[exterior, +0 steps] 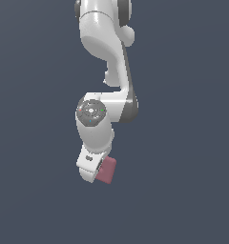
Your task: Pick up the object and move it to a goal position.
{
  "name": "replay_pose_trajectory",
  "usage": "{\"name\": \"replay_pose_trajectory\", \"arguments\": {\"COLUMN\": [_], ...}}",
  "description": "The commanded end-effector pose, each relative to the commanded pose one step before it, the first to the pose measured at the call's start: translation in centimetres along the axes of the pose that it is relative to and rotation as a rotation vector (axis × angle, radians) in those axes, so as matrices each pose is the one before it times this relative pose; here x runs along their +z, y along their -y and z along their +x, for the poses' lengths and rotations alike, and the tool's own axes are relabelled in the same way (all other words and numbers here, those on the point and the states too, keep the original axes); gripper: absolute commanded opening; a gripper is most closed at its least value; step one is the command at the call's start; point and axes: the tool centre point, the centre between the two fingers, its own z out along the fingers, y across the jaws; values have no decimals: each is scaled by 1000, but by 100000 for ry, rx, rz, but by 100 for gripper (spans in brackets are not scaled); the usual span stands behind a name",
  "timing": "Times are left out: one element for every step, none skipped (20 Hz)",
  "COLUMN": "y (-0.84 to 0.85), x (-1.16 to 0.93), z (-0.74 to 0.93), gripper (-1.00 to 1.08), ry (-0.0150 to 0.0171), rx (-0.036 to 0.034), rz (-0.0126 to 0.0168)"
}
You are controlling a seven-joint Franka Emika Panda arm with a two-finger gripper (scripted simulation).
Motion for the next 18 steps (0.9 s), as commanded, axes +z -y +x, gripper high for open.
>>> {"name": "replay_pose_trajectory", "arguments": {"y": [90, 23, 9, 29, 4, 13, -8, -16, -24, -33, -40, -27, -8, 0, 0, 0, 0, 0], "x": [1287, 659, 599, 509, 424, 334, 249, 161, 74, -14, -98, -95, -34, 0, 0, 0, 0, 0], "z": [6, -2, -45, 28, -31, 25, -14, -5, 4, 14, 23, 17, 6, 0, 0, 0, 0, 0], "gripper": [100, 100, 100, 100, 100, 100, 100, 100, 100, 100, 100, 100, 100, -100, -100, -100, -100, -100], "ry": [38, -4, 0, -6, 0, -4, 0, 0, 0, 0, 0, 0, 0, 0, 0, 0, 0, 0], "rx": [-157, -69, 0, -97, 0, -69, 0, 0, 0, 0, 0, 0, 0, 0, 0, 0, 0, 0], "rz": [169, -1, 0, -2, 0, -2, 0, 0, 0, 0, 0, 0, 0, 0, 0, 0, 0, 0]}}
